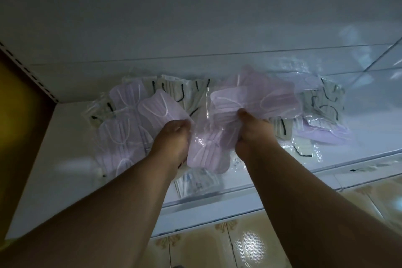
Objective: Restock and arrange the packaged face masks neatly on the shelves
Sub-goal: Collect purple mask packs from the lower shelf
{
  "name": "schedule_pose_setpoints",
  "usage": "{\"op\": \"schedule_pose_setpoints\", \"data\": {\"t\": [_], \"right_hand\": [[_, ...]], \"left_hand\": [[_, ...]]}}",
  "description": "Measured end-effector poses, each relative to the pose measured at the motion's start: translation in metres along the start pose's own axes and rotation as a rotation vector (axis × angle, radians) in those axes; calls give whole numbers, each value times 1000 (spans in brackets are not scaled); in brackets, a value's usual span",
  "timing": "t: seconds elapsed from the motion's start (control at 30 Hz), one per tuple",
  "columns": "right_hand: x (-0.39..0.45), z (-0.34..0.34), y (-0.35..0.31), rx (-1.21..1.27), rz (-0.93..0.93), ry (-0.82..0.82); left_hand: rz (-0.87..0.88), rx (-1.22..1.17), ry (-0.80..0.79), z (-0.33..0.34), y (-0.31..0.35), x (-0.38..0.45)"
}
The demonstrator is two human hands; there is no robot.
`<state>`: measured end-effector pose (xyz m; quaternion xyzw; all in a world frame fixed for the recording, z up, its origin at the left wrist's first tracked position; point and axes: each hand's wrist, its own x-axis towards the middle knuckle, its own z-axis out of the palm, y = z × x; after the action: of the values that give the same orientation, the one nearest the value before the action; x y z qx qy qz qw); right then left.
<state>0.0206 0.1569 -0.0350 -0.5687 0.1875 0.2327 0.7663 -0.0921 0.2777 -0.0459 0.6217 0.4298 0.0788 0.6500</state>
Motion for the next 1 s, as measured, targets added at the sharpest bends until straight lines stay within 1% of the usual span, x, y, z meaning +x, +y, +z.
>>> {"op": "schedule_pose_setpoints", "data": {"t": [0.07, 0.1, 0.2, 0.23, 0.27, 0.37, 0.43, 0.53, 0.6, 0.67, 0.73, 0.87, 0.93, 1.0], "right_hand": [[-4, -7, -6, -23, 36, -67], [-8, -9, -7, -42, 68, -114], [-21, -14, -8, -66, 100, -185], [-26, -15, -9, -58, 104, -206], [-32, -16, -10, -61, 113, -232], [-58, -26, -12, -66, 148, -318], [-78, -41, -10, -52, 128, -336], [-105, -77, -13, -66, 95, -260], [-128, -109, -23, -88, 106, -192], [-155, -143, -39, -38, 107, -160], [-188, -181, -55, -7, 99, -179], [-259, -248, -93, 42, 92, -272], [-287, -274, -112, 52, 75, -309], [-312, -298, -133, 53, 73, -336]], "left_hand": [[6, -50, 23, -1, 0, -4], [-25, -115, -13, -2, -1, -6], [-174, -342, -226, 0, 5, -18], [-180, -328, -269, -1, 4, -27], [-170, -300, -264, -1, 1, -32], [-84, -234, -108, -1, -6, -57], [-73, -262, -111, 1, -8, -83], [-67, -374, -210, 9, -6, -146], [-113, -472, -258, 17, -9, -194], [-170, -500, -320, 26, -16, -246], [-171, -487, -373, 42, -24, -300], [-115, -444, -307, 79, -26, -394], [-106, -457, -307, 91, -20, -433], [-113, -498, -346, 98, -13, -464]]}}
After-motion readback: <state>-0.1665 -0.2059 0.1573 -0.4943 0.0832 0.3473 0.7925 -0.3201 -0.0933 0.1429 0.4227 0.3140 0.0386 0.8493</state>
